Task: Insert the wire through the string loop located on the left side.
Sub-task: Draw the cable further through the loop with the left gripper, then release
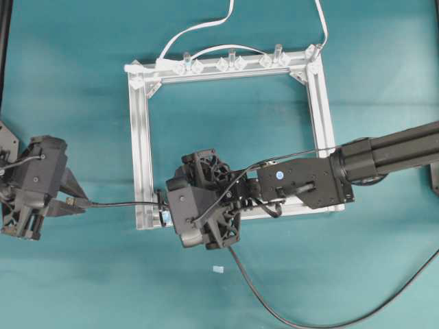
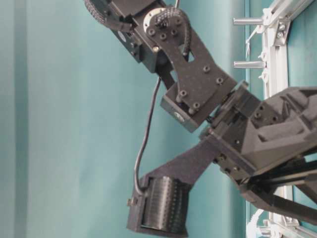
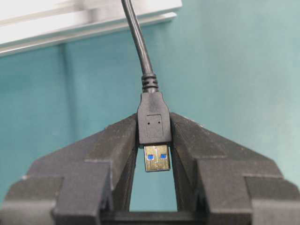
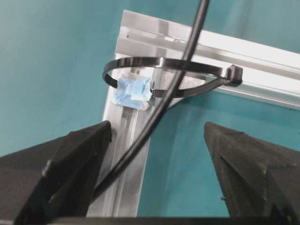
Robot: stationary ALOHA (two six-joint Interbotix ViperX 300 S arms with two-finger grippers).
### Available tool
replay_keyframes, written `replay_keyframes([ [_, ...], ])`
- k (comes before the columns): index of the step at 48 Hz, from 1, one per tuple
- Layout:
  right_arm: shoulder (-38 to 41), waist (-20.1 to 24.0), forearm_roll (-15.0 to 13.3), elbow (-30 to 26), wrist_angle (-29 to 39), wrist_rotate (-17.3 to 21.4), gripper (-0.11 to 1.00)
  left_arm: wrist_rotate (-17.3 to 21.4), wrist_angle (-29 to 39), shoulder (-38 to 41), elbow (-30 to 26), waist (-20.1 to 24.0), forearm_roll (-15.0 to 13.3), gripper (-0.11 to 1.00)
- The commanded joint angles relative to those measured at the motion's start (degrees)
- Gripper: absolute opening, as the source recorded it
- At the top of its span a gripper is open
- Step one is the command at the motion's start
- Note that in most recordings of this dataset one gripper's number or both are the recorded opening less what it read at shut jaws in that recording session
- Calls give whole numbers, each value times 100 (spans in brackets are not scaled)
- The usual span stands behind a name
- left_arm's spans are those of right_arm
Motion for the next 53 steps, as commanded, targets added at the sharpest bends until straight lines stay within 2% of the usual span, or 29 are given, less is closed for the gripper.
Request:
replay_keyframes([
  [1, -246, 26, -18, -44, -18, -9, 89, -35, -26, 9, -53, -53, -9, 22],
  [9, -246, 26, -9, -44, -18, -9, 89, -79, -35, 9, -26, -53, -9, 22],
  [28, -272, 26, -18, -44, -18, -9, 89, -448, -18, 18, -35, -53, 9, 23],
  [30, -281, 26, -18, -44, -18, -9, 89, -439, -18, 26, -44, -53, 18, 30],
  [37, -299, 26, -18, -44, -18, -9, 89, -439, 53, 35, -53, -53, 26, 72],
  [39, -299, 26, -18, -44, -26, -9, 89, -439, 53, 44, -62, -62, 26, 77],
  [44, -299, 26, -9, -44, -26, -9, 89, -439, 53, 35, -62, -62, 26, 65],
  [53, -299, 26, -18, -44, -18, -9, 89, -439, 53, 35, -62, -53, 26, 66],
])
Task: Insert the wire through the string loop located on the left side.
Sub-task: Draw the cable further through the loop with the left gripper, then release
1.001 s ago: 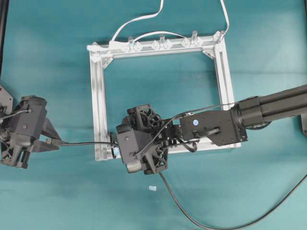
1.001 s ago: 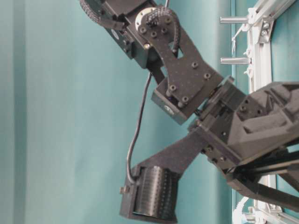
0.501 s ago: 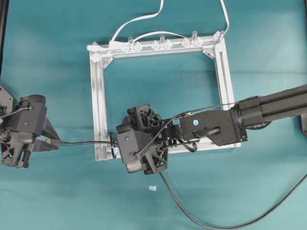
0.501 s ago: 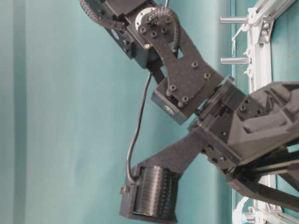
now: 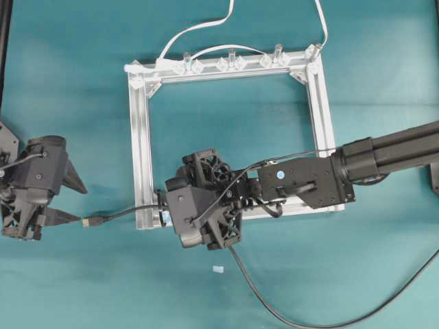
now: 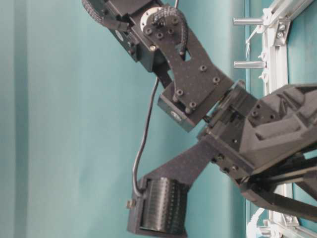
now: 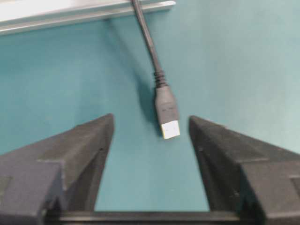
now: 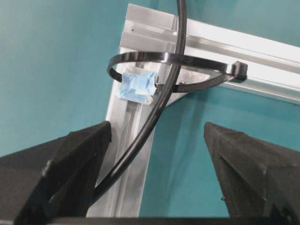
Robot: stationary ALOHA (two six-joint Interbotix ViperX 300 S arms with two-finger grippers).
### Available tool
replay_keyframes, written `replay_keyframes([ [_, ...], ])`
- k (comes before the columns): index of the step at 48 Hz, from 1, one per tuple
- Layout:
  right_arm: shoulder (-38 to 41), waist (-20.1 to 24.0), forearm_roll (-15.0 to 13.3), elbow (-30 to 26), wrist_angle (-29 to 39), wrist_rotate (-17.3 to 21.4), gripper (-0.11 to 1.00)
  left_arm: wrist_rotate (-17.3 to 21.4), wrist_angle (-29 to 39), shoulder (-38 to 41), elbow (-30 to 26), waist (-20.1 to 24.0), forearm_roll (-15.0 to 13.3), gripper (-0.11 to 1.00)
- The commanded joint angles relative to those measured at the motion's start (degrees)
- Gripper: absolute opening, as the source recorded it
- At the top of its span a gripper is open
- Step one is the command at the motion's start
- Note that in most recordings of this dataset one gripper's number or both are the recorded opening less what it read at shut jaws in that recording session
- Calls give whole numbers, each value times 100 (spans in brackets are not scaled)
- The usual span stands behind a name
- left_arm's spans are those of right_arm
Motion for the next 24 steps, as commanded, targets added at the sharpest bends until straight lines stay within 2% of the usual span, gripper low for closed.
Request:
replay_keyframes([
  [1, -281, 26, -18, -44, -18, -9, 89, -26, -18, 9, -97, -26, 18, 66],
  [14, -475, 26, -26, -62, -26, -9, 89, 0, 18, -149, -158, 0, 44, 66],
  [24, -782, -9, -26, -62, -18, -9, 89, 9, 396, -492, -167, 70, 53, 66],
])
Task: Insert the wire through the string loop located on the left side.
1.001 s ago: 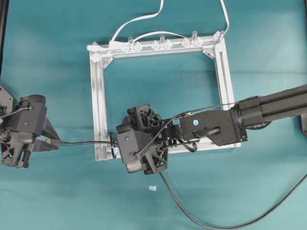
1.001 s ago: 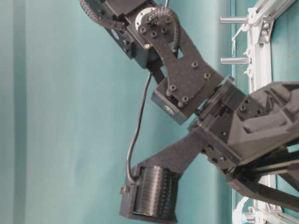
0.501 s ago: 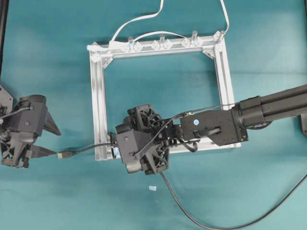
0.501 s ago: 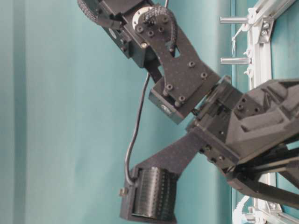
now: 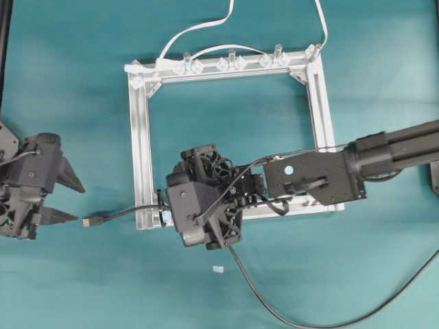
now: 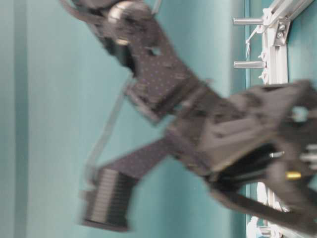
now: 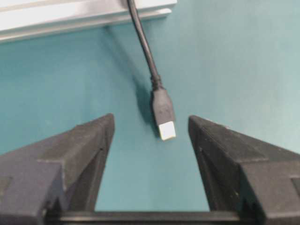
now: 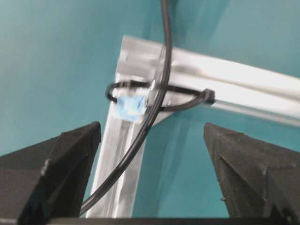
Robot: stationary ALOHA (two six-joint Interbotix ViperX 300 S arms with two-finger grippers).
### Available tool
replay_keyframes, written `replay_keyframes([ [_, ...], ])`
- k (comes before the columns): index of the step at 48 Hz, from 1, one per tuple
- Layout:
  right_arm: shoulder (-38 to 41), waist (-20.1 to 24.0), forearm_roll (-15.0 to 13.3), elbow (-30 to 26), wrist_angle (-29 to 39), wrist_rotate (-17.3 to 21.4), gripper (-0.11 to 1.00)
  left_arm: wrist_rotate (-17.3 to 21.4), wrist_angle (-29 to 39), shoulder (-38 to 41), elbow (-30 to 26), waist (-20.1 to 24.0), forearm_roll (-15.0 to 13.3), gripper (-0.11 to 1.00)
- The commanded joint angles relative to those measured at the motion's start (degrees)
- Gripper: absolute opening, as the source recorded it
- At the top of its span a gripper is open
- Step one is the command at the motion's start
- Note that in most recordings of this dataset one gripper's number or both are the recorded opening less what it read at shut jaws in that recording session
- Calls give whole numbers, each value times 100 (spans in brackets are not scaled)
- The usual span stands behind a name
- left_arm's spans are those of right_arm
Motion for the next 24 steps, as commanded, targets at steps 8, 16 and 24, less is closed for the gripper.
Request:
replay_keyframes([
  [8, -536, -53, -26, -70, -26, -9, 89, 0, 422, -571, -97, 220, 53, 65],
  [16, -633, -88, -26, -70, -44, 9, 89, 0, 580, -1072, -62, 413, 70, 65],
  [24, -633, -97, -18, -44, -158, 9, 89, 0, 562, -1468, 9, 606, 79, 65],
])
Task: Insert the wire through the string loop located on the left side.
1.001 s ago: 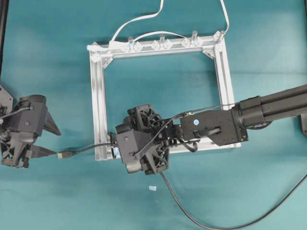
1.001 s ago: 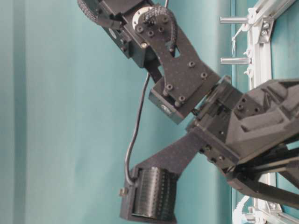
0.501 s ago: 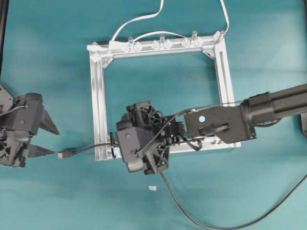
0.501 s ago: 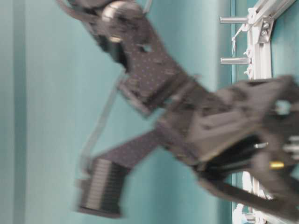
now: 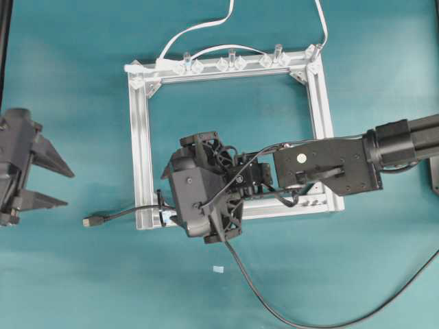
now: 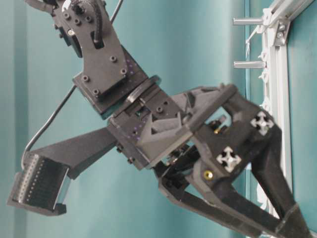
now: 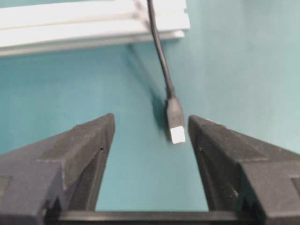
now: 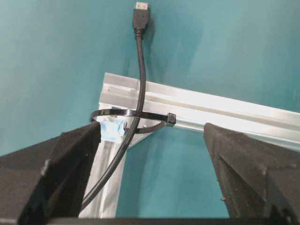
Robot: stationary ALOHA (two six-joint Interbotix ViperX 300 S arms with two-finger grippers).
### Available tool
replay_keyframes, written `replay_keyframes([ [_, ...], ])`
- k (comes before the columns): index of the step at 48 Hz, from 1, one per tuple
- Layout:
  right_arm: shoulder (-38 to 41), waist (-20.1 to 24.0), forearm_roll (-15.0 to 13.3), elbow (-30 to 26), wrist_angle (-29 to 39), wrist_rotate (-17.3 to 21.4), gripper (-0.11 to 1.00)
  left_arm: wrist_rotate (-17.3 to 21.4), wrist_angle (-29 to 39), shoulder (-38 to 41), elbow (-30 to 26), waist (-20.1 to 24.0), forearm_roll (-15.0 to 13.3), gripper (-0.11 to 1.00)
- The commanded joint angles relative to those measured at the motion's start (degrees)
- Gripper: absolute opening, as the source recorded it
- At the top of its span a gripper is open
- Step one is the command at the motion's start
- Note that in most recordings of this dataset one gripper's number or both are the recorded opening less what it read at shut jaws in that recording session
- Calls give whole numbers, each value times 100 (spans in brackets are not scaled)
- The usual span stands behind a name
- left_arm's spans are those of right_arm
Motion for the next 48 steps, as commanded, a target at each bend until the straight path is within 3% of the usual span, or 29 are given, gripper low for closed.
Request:
replay_keyframes([
  [1, -246, -9, -18, -44, -149, 0, 89, 0, -35, -167, -26, 114, 9, 65],
  [20, -299, -62, 26, 431, -1459, 9, 89, 18, -35, -993, 158, 439, 18, 65],
  [37, -466, -202, 185, 1204, -2848, 0, 89, 44, -97, -1090, 211, 439, 105, 64],
  [48, -466, -202, 202, 1362, -3111, 9, 89, 360, -334, -1090, 237, 448, 202, 64],
])
